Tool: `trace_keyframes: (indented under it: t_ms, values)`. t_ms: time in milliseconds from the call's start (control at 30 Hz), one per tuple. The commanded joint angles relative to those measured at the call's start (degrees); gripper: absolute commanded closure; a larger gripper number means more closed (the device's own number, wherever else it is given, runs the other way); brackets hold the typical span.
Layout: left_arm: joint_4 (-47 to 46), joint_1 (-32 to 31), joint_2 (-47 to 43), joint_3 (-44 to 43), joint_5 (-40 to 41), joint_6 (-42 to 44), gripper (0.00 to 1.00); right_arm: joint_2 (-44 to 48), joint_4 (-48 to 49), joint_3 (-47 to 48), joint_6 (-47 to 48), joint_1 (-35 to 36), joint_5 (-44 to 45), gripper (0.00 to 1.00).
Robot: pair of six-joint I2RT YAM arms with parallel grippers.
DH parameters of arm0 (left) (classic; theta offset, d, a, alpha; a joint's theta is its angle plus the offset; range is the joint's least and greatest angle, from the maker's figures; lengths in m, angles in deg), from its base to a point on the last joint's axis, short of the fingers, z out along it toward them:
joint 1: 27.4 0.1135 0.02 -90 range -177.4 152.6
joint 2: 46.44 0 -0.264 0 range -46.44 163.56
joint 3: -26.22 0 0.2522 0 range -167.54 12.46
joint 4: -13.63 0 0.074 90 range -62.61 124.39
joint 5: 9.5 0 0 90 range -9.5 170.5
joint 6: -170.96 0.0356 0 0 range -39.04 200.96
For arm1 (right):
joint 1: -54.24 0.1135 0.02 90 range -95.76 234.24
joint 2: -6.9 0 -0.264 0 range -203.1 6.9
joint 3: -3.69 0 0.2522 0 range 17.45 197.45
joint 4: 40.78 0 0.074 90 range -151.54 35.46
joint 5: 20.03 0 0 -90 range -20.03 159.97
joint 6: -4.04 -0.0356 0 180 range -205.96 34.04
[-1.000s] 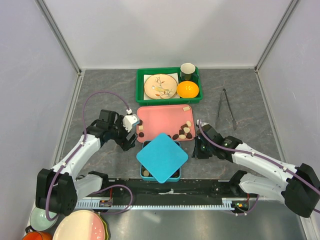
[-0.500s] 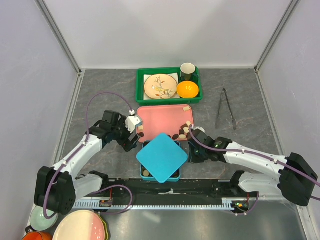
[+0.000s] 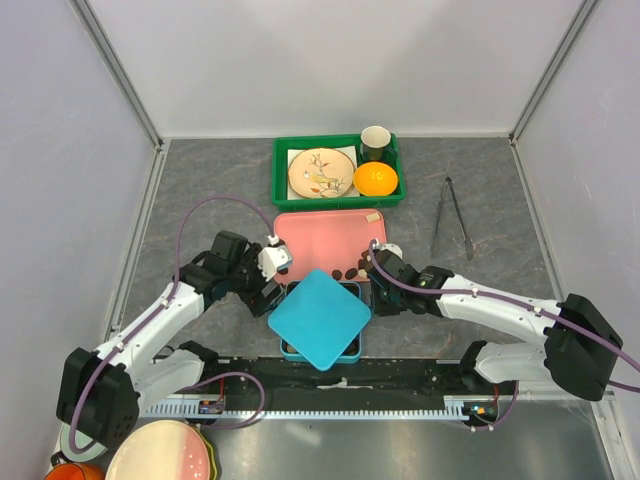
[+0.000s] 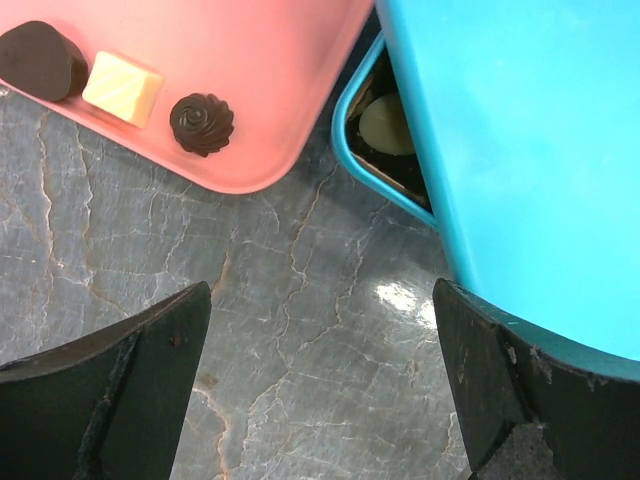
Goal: Pack the chocolate
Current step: Adjust the box lid on the packing box.
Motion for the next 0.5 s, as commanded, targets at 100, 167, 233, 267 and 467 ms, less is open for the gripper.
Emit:
trace_keyframes:
  t_ms: [100,167,233,267,467]
  values:
    - [2.15,-1.32,-1.72,0.12,1.59,-0.21,0.01,-0.81,1.33,2.97,0.92,-0.61,2.0,1.0]
    - [2.16,-1.5,-1.46,0.11,1.94,-0.21,0.01,-1.16,1.5,3.67,1.18,-0.87,2.08,1.0]
    - [2.07,-1.67,-1.37,-0.15,2.03,-0.29,0.01,-1.95,1.5,4.29,1.53,-1.4,2.17,1.0]
    - [2.15,-1.67,-1.37,-0.24,2.12,-0.29,0.01,-2.3,1.5,4.99,1.79,-1.4,2.08,1.0]
    - [2.24,-1.67,-1.72,0.2,4.32,0.58,0.01,-2.66,-0.95,5.0,4.69,-5.09,3.75,1.0]
